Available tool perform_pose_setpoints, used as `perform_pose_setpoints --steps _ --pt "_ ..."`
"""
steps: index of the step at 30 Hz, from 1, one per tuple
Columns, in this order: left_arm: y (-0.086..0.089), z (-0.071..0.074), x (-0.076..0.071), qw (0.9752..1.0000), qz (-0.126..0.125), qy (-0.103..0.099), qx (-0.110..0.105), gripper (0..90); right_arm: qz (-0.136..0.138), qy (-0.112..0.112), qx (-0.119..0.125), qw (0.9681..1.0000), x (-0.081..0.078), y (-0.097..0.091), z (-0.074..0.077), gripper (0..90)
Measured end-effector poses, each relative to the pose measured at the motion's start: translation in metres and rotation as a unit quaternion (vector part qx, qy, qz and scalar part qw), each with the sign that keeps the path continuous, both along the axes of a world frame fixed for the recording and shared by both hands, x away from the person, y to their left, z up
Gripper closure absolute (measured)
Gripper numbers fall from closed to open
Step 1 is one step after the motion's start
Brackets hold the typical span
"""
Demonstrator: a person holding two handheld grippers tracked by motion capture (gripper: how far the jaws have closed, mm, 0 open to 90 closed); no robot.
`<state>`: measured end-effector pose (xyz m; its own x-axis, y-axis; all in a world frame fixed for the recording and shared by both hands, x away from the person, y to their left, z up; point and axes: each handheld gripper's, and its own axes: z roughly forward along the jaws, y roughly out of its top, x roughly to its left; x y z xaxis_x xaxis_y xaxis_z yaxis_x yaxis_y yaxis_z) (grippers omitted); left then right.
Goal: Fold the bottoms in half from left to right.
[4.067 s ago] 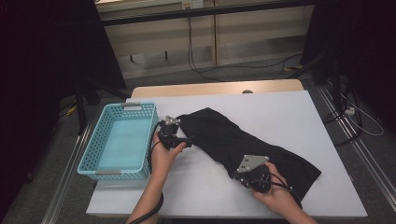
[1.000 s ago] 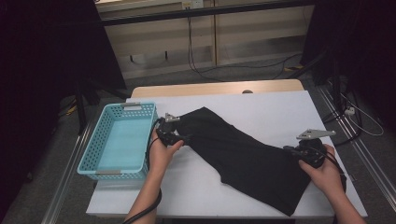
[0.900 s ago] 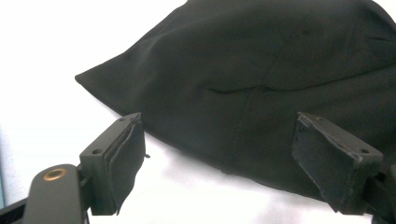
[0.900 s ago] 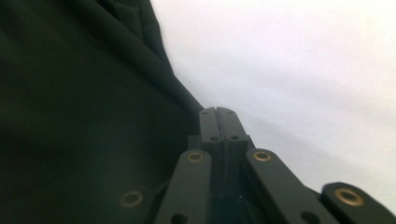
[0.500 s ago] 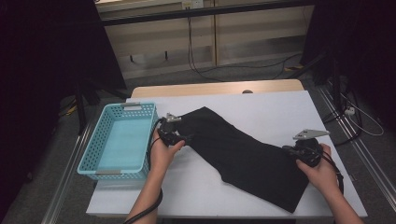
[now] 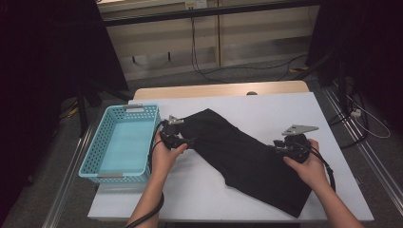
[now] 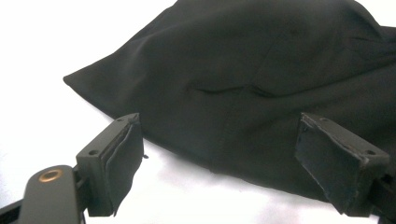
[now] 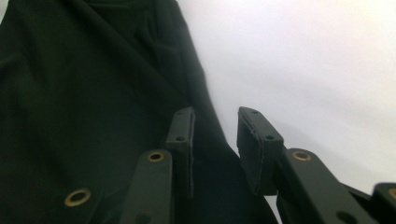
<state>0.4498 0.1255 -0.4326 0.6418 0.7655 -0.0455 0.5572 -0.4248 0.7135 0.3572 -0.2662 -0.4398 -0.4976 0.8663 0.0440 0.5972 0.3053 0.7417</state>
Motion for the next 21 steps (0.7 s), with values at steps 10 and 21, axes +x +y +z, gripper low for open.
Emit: perform_pose_setpoints --steps 10,21 --pt "0.003 -0.002 -0.004 1.0 -0.006 0.004 0.006 14.8 0.038 0.023 0.006 0.999 0.036 0.037 -0.007 76.2" --pt "0.005 -0.003 -0.005 1.0 -0.003 0.0 0.002 14.9 0.041 0.04 0.007 0.9983 0.049 0.05 -0.014 90.0"
